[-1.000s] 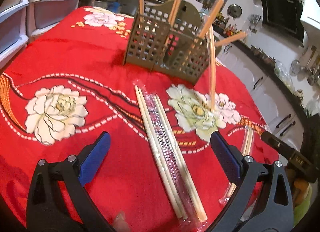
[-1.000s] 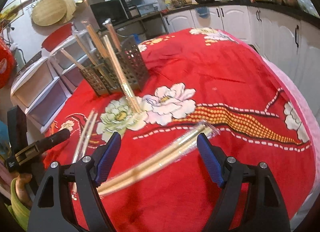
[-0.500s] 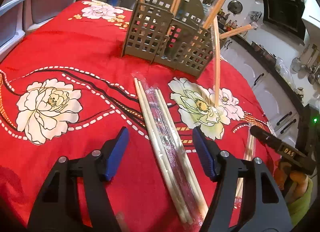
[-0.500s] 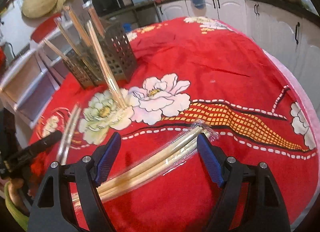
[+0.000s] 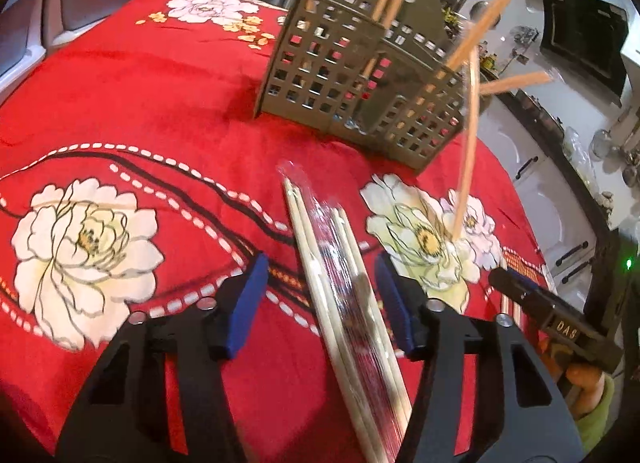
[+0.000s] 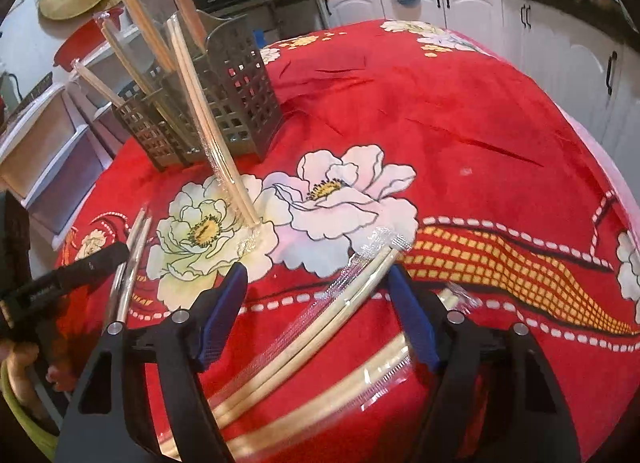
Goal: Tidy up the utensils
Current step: 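Close the left tool on a wrapped chopstick pack while the right tool grasps another, then lift the left tool's pack above the caddy while the right tool carries its pack there, then open the left tool over the caddy while the right tool opens, releasing both packs, then move both tools back from the caddy toward the last chopstick packs on the cloth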
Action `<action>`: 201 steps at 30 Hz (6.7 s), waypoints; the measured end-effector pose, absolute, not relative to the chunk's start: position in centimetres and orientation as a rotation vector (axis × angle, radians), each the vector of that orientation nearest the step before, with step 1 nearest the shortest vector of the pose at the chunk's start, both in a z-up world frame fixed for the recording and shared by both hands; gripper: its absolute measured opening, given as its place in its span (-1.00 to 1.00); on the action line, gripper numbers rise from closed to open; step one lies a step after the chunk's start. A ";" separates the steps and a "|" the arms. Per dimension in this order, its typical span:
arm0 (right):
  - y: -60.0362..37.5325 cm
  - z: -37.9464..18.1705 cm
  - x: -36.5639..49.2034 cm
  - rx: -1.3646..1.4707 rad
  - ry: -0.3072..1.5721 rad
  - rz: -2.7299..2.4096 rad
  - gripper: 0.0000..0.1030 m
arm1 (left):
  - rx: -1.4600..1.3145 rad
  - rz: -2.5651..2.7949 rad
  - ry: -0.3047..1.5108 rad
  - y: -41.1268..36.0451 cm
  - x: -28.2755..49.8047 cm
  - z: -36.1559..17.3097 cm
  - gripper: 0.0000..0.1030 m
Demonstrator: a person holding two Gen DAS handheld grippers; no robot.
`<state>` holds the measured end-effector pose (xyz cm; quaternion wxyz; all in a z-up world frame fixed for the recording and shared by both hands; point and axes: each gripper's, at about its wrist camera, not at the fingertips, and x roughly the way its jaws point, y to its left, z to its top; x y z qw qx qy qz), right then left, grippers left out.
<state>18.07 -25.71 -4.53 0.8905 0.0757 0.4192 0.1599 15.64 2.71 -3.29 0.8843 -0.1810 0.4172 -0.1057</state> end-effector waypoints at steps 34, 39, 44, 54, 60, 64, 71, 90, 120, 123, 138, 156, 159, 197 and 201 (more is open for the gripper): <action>-27.2 -5.1 22.5 0.358 0.898 0.404 -0.66 | -0.659 -0.247 0.894 7.6 21.4 -3.9 -0.93; -27.2 -4.7 22.5 0.421 0.890 0.448 -0.71 | -0.653 -0.251 0.848 7.9 20.2 -2.6 -0.94; -26.5 -2.9 21.4 0.436 0.844 0.504 -0.73 | -0.634 -0.264 0.794 7.8 19.0 -0.6 -0.94; -24.0 2.5 18.7 0.366 0.719 0.586 -0.78 | -0.590 -0.297 0.671 7.3 16.6 4.1 -0.94; -22.1 5.2 17.1 0.303 0.653 0.631 -0.84 | -0.570 -0.302 0.605 7.6 15.4 6.6 -0.94; -21.1 6.7 16.2 0.259 0.604 0.642 -0.85 | -0.546 -0.302 0.561 7.6 14.7 8.2 -0.94; -19.6 9.6 15.2 0.195 0.510 0.672 -0.87 | -0.511 -0.309 0.493 7.5 14.2 10.7 -0.94; -16.9 16.1 16.9 0.131 0.298 0.679 -0.87 | -0.446 -0.335 0.342 6.7 14.8 17.8 -0.95; -15.1 21.1 27.3 0.123 0.158 0.523 -0.87 | -0.368 -0.288 0.378 6.0 21.4 19.3 -0.97; -14.5 20.9 28.1 0.104 0.156 0.513 -0.87 | -0.352 -0.279 0.422 6.1 22.3 18.1 -0.97; -13.7 19.0 30.7 0.091 0.227 0.507 -0.87 | -0.202 -0.220 0.612 5.7 26.7 14.5 -0.37; -13.7 16.6 33.4 0.093 0.343 0.521 -0.85 | -0.158 -0.199 0.752 6.8 30.6 11.7 -0.37; -13.7 16.1 33.6 0.097 0.368 0.531 -0.82 | -0.155 -0.208 0.764 6.6 30.8 11.2 -0.39; -19.3 16.2 20.9 -0.016 0.322 0.550 0.61 | -0.265 -0.204 0.312 6.0 25.8 28.0 -1.00; -20.4 13.5 18.0 -0.031 0.369 0.537 0.62 | -0.261 -0.198 0.318 5.1 26.7 26.8 -1.00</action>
